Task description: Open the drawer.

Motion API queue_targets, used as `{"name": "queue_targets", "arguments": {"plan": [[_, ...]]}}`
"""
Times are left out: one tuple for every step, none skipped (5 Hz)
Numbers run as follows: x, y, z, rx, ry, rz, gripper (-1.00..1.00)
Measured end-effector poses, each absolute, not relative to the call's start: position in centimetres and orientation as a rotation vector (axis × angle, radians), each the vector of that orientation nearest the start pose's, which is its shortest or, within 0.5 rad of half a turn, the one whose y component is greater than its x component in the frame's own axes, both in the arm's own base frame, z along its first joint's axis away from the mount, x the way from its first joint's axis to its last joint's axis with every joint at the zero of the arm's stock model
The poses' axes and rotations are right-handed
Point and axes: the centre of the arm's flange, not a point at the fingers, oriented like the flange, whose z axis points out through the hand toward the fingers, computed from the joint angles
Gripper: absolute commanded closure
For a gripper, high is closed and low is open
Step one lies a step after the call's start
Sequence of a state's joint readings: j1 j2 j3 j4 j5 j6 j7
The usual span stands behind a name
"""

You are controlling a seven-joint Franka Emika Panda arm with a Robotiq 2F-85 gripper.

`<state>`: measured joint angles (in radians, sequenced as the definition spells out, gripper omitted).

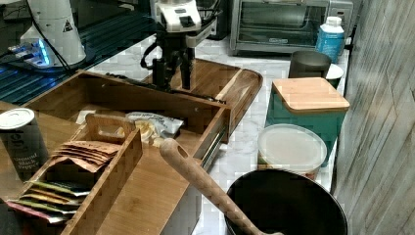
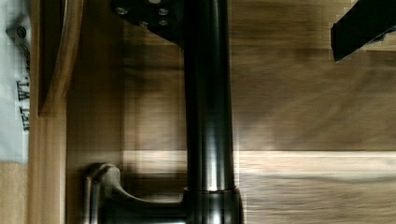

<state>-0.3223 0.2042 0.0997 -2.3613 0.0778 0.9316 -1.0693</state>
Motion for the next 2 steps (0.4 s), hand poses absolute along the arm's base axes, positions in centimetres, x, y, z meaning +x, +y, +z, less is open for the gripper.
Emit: {"name": "queue_targets", "arguments": {"plan": [[48.89, -9.5, 23.59, -3.061, 0.0, 0.096, -1.0], [48.77, -9.73, 23.94, -3.061, 0.008, 0.088, -1.0]]}}
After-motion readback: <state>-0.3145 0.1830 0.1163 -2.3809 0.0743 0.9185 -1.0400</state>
